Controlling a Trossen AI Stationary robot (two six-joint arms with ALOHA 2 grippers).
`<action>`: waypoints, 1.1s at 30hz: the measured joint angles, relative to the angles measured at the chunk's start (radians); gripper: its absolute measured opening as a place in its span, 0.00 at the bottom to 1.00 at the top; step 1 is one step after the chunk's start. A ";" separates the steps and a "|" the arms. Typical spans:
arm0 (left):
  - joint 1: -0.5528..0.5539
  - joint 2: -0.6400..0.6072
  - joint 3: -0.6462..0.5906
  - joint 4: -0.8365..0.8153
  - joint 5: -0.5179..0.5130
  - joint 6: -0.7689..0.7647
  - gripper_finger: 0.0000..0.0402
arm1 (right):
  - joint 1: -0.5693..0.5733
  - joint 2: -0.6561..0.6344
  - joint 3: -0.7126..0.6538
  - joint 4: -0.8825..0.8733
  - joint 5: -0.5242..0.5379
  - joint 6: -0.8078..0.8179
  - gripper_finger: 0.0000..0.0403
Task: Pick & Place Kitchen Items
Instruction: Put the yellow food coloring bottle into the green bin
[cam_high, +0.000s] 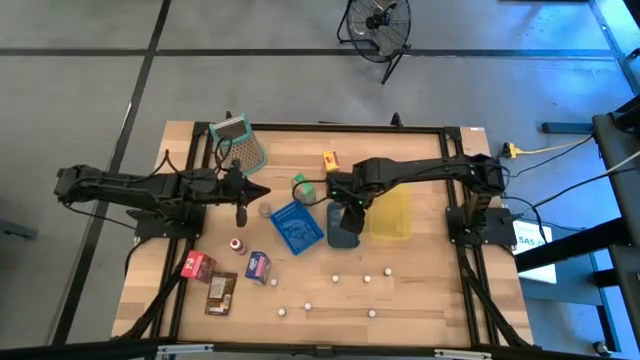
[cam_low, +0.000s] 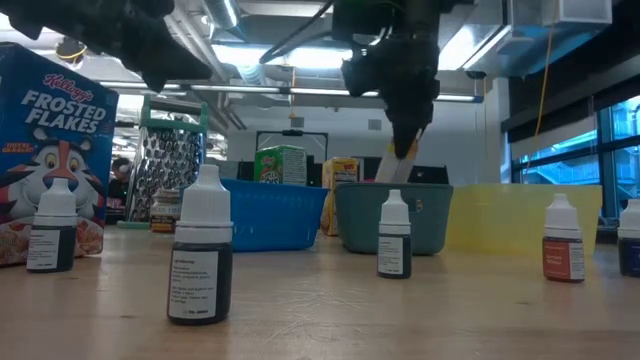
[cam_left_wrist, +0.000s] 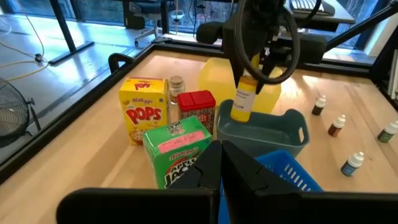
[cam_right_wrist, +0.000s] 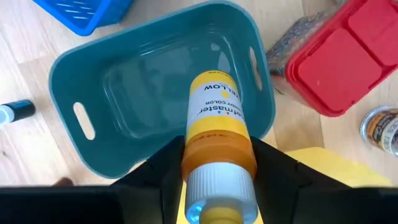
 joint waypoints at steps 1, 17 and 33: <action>0.000 0.005 0.000 -0.001 0.000 0.000 0.01 | -0.002 0.000 0.000 0.006 0.000 -0.001 0.39; 0.000 0.041 0.001 0.001 0.009 -0.011 0.01 | -0.020 0.066 0.000 -0.015 -0.001 -0.001 0.39; 0.000 0.041 0.001 -0.001 0.019 -0.012 0.01 | -0.023 0.082 0.000 -0.044 -0.003 0.027 0.39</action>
